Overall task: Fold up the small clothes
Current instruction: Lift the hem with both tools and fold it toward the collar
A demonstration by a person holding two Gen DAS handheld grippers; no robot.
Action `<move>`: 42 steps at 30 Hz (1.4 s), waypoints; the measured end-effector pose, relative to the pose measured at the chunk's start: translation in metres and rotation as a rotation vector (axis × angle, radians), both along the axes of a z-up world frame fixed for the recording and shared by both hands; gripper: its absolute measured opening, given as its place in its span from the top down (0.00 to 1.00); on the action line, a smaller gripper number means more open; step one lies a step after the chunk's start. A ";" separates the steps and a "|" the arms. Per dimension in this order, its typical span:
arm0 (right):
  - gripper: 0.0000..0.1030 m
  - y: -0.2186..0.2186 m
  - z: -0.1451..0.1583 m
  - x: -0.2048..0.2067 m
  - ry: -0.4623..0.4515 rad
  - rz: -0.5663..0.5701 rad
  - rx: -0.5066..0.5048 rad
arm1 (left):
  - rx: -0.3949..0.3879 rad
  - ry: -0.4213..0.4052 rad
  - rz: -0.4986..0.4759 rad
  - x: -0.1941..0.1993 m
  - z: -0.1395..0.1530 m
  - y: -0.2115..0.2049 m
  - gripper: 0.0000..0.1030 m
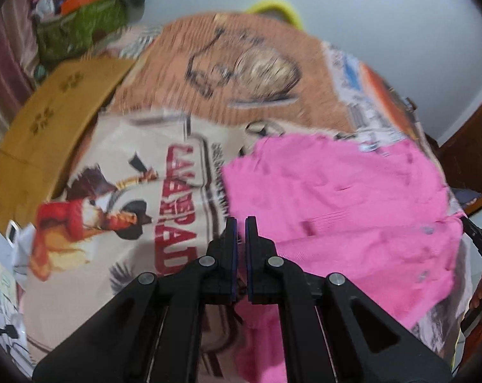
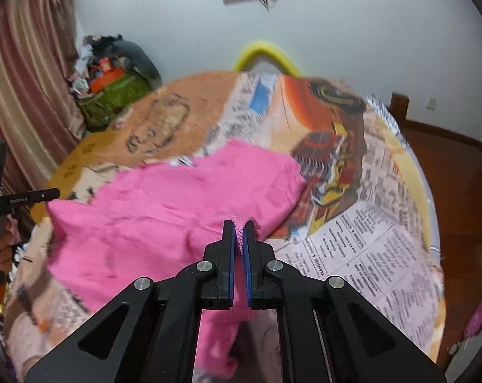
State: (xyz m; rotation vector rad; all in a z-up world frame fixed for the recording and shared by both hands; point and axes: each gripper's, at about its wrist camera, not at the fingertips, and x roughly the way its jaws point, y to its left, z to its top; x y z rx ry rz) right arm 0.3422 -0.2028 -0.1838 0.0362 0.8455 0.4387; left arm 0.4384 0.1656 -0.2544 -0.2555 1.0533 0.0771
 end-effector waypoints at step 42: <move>0.91 -0.005 -0.018 -0.037 0.085 0.019 0.042 | 0.000 -0.029 -0.134 -0.049 -0.002 -0.025 0.95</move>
